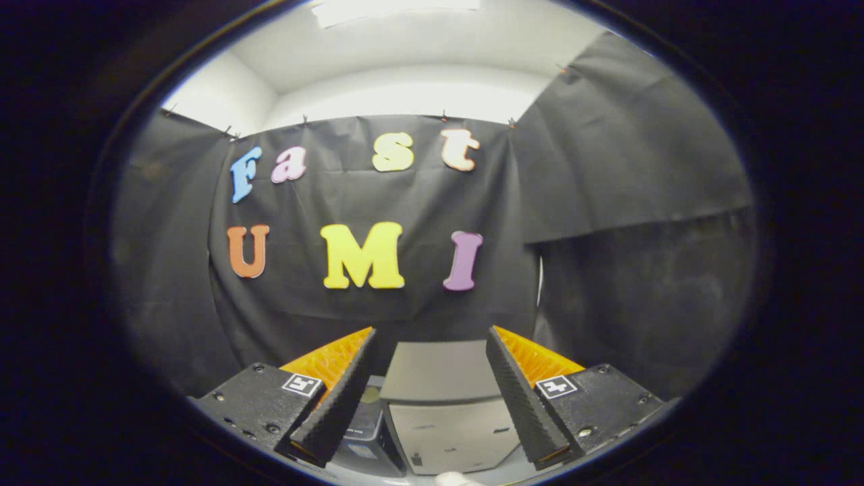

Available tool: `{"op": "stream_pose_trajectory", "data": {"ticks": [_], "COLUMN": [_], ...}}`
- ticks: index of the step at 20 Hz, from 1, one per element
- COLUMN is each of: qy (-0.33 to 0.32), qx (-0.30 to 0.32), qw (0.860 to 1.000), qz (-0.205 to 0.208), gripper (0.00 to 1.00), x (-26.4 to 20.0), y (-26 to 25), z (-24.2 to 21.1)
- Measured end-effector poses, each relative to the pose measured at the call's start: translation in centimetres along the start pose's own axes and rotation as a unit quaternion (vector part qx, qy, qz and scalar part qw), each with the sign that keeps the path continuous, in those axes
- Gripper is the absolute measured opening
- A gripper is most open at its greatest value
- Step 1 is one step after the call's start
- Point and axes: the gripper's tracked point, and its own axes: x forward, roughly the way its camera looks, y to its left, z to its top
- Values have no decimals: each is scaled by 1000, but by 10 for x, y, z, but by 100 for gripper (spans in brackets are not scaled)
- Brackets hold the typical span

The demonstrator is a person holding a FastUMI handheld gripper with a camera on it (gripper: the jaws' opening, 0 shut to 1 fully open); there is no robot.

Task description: Put the clothes into the washing machine and then close the washing machine lid.

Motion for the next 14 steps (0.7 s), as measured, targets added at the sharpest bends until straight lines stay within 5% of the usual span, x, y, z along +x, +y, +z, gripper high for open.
{"op": "stream_pose_trajectory", "data": {"ticks": [6, 14], "qy": [88, 133], "qx": [4, -4], "qw": [996, 991], "qz": [-26, -32], "gripper": [100, 100], "x": [-48, -81], "y": [-94, -124], "z": [-127, -175]}}
